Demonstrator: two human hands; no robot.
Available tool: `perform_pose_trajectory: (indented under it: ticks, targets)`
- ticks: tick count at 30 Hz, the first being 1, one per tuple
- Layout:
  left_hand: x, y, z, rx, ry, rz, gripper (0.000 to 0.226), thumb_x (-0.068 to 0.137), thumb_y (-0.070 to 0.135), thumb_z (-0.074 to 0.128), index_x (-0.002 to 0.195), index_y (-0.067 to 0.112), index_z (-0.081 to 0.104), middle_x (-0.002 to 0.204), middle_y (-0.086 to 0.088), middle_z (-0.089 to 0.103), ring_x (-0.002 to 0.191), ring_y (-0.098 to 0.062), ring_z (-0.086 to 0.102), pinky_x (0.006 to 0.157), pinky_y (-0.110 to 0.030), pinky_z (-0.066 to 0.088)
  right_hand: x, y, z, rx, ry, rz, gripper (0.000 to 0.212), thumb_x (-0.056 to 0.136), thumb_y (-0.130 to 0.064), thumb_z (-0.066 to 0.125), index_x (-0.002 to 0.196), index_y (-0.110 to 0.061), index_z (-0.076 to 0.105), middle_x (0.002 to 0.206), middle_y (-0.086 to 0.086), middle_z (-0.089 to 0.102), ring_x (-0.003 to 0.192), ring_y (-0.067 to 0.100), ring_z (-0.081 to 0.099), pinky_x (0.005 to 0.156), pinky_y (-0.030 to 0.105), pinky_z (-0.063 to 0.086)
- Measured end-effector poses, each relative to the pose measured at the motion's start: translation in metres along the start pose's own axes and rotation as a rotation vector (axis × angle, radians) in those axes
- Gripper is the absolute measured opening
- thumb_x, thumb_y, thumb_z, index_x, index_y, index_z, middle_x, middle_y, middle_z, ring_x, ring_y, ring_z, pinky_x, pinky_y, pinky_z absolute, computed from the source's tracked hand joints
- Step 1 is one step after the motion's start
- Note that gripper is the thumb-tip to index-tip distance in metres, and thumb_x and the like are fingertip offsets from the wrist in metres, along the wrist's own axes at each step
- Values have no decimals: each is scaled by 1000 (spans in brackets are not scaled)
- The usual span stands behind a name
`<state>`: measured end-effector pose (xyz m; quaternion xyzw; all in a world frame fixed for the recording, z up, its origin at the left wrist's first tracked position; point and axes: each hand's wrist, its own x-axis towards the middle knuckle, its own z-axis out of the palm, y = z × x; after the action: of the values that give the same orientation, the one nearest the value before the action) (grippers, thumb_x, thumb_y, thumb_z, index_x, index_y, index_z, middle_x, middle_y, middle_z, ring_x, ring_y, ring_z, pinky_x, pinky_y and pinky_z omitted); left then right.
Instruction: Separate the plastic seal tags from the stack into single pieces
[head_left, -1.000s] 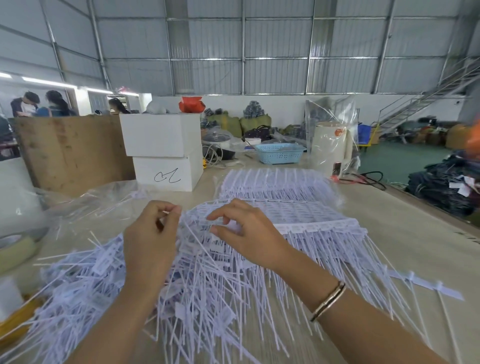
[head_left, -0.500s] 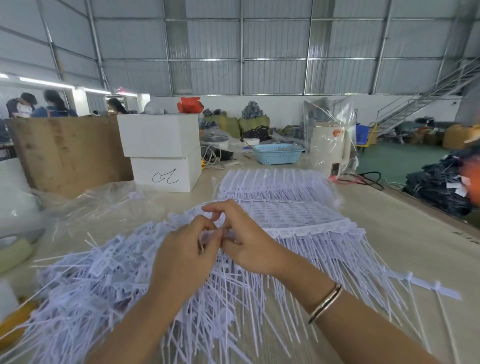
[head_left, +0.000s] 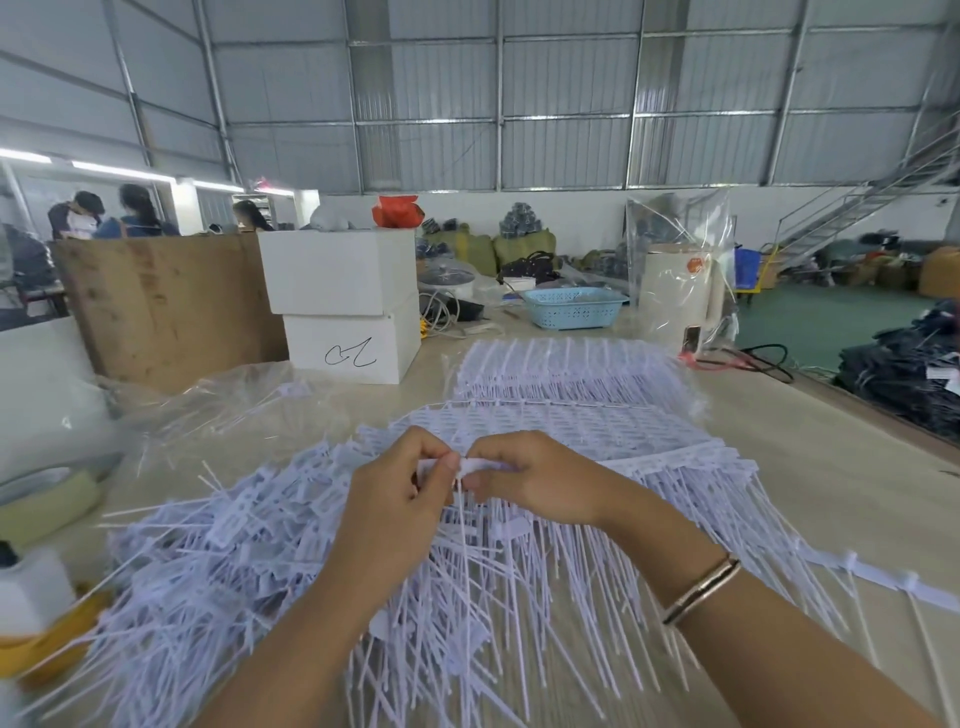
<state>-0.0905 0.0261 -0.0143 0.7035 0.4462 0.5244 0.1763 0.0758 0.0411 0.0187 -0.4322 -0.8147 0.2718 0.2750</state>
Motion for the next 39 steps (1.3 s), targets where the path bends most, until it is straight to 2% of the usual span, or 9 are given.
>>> perform_pose_trajectory:
  ticks: [3, 6, 12, 15, 21, 27, 32, 36, 39]
  targets:
    - [-1, 1, 0, -23, -12, -12, 15, 91, 25, 57, 76, 27, 57, 63, -2, 64, 39, -7, 39, 41, -15, 32, 0, -1, -4, -7, -14, -17, 13, 92, -20, 59, 81, -15, 63, 85, 9, 66, 79, 19, 63, 75, 34, 48]
    - [-1, 1, 0, -28, -2, -38, 16, 90, 29, 59, 75, 27, 57, 60, -7, 62, 40, -7, 40, 42, -16, 33, 1, -2, -2, -33, -9, -58, 12, 90, -16, 62, 79, -11, 67, 68, -2, 62, 55, -3, 51, 56, 15, 39]
    - [4, 0, -1, -179, -21, -206, 20, 93, 28, 56, 75, 20, 57, 54, 4, 58, 50, -6, 50, 55, -20, 41, 3, 0, 4, 3, 133, -138, 24, 88, -20, 66, 74, -1, 68, 61, 1, 63, 50, 19, 48, 50, 26, 37]
    - [5, 1, -1, -281, -15, -241, 19, 94, 26, 55, 78, 16, 56, 51, 8, 53, 47, -2, 46, 51, -12, 39, 6, 0, 7, -18, 190, -178, 24, 88, -18, 66, 75, 2, 68, 66, 6, 67, 56, 26, 54, 53, 29, 40]
    - [5, 2, 0, -373, 5, -270, 18, 94, 26, 54, 83, 12, 57, 48, 8, 50, 46, -3, 44, 51, -11, 40, 7, 4, 10, 1, 228, -195, 24, 88, -18, 66, 70, -3, 65, 63, -2, 62, 64, 24, 61, 61, 28, 43]
    - [5, 2, 1, -420, -1, -279, 20, 93, 29, 53, 84, 11, 56, 49, 8, 49, 47, -4, 43, 61, -25, 39, 7, 6, 12, -21, 247, -234, 26, 89, -19, 65, 71, 0, 65, 69, 5, 68, 60, 9, 58, 61, 25, 42]
    - [4, 4, 2, -460, 11, -288, 20, 94, 27, 53, 80, 14, 57, 50, 7, 48, 48, -5, 42, 61, -24, 36, 7, 6, 13, -63, 282, -296, 24, 89, -17, 64, 72, 0, 66, 65, 6, 67, 53, 5, 53, 57, 25, 41]
    - [4, 7, 2, -488, 28, -297, 20, 95, 25, 53, 79, 13, 56, 49, 7, 48, 47, -5, 41, 60, -25, 35, 8, 7, 14, -59, 322, -337, 26, 90, -17, 63, 74, 4, 65, 61, 16, 58, 53, 25, 50, 57, 36, 41]
    - [3, 9, 2, -524, 26, -307, 20, 95, 23, 52, 79, 12, 55, 50, 7, 47, 47, -5, 40, 60, -25, 35, 8, 8, 15, -52, 336, -361, 26, 90, -17, 63, 75, 3, 66, 59, 15, 57, 52, 26, 48, 57, 34, 40]
